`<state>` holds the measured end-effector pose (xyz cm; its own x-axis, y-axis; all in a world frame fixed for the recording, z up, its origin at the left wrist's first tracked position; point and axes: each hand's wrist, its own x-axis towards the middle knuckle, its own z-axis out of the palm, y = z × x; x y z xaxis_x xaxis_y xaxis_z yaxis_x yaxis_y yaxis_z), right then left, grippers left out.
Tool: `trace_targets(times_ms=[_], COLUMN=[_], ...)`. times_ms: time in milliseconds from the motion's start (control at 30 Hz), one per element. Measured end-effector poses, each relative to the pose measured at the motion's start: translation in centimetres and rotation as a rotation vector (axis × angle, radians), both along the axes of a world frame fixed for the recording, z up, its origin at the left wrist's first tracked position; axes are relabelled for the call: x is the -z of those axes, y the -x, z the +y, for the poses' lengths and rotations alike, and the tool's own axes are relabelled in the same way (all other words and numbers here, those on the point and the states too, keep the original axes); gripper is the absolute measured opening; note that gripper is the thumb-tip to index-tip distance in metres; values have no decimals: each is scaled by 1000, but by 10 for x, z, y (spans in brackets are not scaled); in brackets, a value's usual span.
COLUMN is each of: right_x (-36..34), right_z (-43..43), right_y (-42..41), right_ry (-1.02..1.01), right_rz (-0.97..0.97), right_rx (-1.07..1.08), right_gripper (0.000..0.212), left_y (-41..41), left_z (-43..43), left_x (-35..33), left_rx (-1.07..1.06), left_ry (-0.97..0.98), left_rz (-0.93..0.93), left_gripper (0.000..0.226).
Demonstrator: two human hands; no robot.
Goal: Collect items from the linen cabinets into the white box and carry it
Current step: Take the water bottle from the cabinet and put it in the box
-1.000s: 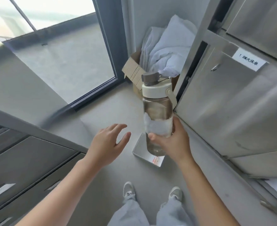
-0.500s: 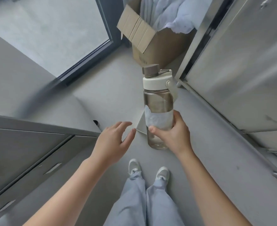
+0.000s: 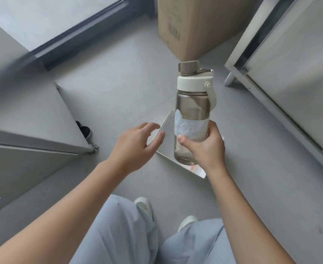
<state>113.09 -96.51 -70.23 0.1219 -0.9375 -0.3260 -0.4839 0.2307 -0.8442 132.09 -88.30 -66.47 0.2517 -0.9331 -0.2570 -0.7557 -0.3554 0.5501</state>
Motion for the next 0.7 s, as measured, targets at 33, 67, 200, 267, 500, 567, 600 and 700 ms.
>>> trace_targets(times_ms=[33, 67, 200, 267, 500, 567, 600, 700], right_x=[17, 34, 92, 108, 136, 138, 141, 162], right_z=[-8, -15, -53, -72, -94, -89, -86, -81], right_y=[-3, -6, -21, -25, -23, -19, -17, -13], right_ry=[26, 49, 154, 212, 279, 252, 232, 185], right_rz=[0, 5, 20, 12, -18, -34, -42, -56], right_rx=[1, 8, 24, 34, 68, 82, 83, 50], right_gripper=[67, 68, 73, 73, 74, 76, 77, 79], left_y=[-1, -2, -11, -17, -31, -29, -28, -27], left_z=[-9, -17, -46, -61, -81, -78, -77, -80], left_x=[18, 35, 98, 120, 150, 149, 150, 161], left_rx=[-3, -2, 43, 62, 96, 103, 110, 136], left_ry=[19, 43, 158, 194, 243, 222, 209, 173], left_rz=[12, 21, -2, -29, -54, -53, -56, -75], left_gripper=[41, 41, 44, 45, 44, 46, 47, 49])
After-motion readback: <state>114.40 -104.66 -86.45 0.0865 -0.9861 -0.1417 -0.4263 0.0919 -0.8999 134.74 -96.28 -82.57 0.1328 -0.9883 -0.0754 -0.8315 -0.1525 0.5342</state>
